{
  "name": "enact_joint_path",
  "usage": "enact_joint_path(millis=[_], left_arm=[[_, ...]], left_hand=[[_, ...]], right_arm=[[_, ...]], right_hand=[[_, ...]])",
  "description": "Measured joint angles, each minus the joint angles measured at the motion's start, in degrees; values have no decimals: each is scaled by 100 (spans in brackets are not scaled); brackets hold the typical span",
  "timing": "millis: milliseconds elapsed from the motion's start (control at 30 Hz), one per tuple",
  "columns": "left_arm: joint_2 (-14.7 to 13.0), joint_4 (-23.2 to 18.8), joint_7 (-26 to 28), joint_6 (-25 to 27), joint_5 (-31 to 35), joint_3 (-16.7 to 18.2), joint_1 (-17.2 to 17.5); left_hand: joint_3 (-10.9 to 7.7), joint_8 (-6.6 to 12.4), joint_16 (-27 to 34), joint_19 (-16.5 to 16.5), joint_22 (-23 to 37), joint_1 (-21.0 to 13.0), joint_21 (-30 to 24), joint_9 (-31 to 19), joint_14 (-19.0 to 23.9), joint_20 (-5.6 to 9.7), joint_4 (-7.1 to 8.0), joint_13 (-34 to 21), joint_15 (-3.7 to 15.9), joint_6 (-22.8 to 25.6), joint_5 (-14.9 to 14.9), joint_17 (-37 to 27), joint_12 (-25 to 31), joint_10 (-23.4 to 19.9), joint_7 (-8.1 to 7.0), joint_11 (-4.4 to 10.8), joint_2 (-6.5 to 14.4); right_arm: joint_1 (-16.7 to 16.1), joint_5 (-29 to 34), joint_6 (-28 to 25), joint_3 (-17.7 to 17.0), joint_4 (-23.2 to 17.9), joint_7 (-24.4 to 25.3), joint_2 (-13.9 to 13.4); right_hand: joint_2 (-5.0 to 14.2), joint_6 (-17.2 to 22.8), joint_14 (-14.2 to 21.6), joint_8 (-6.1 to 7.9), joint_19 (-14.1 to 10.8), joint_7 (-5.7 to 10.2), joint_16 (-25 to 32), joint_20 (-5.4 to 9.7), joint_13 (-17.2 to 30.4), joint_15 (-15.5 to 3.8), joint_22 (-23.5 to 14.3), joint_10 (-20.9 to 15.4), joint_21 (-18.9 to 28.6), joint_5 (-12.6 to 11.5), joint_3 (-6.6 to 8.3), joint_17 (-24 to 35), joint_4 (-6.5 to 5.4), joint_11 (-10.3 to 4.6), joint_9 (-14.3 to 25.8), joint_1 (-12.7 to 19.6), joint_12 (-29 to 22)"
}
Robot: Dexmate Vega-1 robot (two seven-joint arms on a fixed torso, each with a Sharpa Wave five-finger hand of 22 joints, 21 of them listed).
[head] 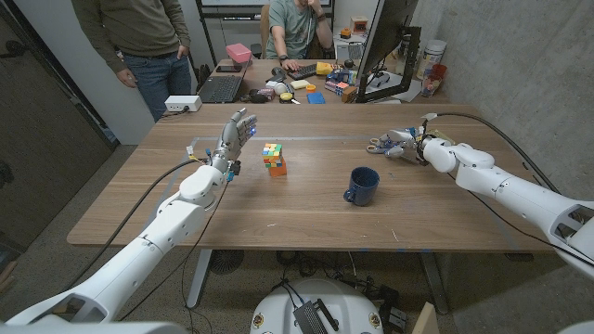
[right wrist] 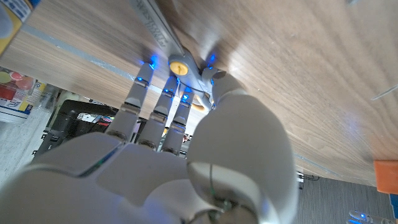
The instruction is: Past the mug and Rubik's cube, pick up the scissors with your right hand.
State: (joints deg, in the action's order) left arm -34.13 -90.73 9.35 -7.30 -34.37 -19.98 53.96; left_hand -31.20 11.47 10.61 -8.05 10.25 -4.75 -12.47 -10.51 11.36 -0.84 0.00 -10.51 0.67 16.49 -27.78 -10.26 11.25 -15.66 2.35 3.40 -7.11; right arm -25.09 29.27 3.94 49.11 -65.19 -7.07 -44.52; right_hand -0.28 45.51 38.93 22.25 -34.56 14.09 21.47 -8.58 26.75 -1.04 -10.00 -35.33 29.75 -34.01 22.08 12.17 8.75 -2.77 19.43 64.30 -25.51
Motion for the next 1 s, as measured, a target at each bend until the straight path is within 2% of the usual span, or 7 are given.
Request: enact_joint_path(millis=[400,467,500,533,600,667,1000], left_arm=[[20,6,-19,-105,-10,26,24],[26,20,-52,-136,-20,26,25],[30,32,-57,-140,-21,26,24],[31,34,-57,-140,-21,26,25],[44,67,-57,-140,-21,25,19],[53,87,-132,-192,-41,23,5],[119,258,-195,-237,-69,-11,-74]], left_hand=[[0,0,0,0,0,13,0,0,0,0,0,0,0,0,0,0,0,2,0,-2,13],[0,0,0,0,0,13,0,0,0,0,0,0,1,0,-22,0,0,2,0,-2,13],[0,0,0,0,0,13,0,0,0,0,0,0,0,-1,-22,0,0,2,0,-2,13],[0,0,0,0,0,13,0,0,0,0,0,0,1,-1,-22,0,0,2,0,-2,13],[0,0,0,0,24,13,0,0,0,0,0,0,1,0,-22,0,0,3,0,-2,13],[8,0,0,0,30,13,0,0,0,0,-8,0,1,-1,-22,0,0,3,0,-2,13],[49,0,0,22,30,13,0,0,0,-21,-1,0,1,-1,-22,1,0,3,0,-3,13]], right_arm=[[-234,-98,-303,-110,-522,53,-238],[-336,-96,-363,-196,-771,52,-354],[-351,-96,-405,-214,-816,50,-374],[-351,-96,-420,-214,-816,49,-374],[-351,-98,-528,-214,-816,41,-374],[-494,-89,-594,-402,-1299,38,-590],[-676,26,-985,-711,-2015,-27,-870]], right_hand=[[-11,143,2,193,-2,-143,133,0,4,-2,4,-124,124,172,42,-2,42,0,191,144,-112],[-18,398,546,198,-678,-397,139,54,215,-42,-29,-177,153,196,63,0,42,-10,196,200,-135],[-48,418,1180,198,-1541,-418,143,60,277,8,-72,-233,186,218,72,71,41,-12,201,229,-171],[-61,418,1279,198,-2478,-418,143,216,308,51,-152,-236,218,225,72,550,40,-7,201,241,-177],[-61,416,1480,192,-3280,-420,208,979,314,15,-64,-218,155,239,79,917,33,19,201,240,-142],[-61,416,1481,192,-3314,-420,216,1066,310,5,-51,-199,149,239,79,949,32,2,200,240,-132],[-60,395,1574,200,-3438,-441,176,1189,368,-124,-48,-199,154,289,79,979,32,4,200,239,-132]])
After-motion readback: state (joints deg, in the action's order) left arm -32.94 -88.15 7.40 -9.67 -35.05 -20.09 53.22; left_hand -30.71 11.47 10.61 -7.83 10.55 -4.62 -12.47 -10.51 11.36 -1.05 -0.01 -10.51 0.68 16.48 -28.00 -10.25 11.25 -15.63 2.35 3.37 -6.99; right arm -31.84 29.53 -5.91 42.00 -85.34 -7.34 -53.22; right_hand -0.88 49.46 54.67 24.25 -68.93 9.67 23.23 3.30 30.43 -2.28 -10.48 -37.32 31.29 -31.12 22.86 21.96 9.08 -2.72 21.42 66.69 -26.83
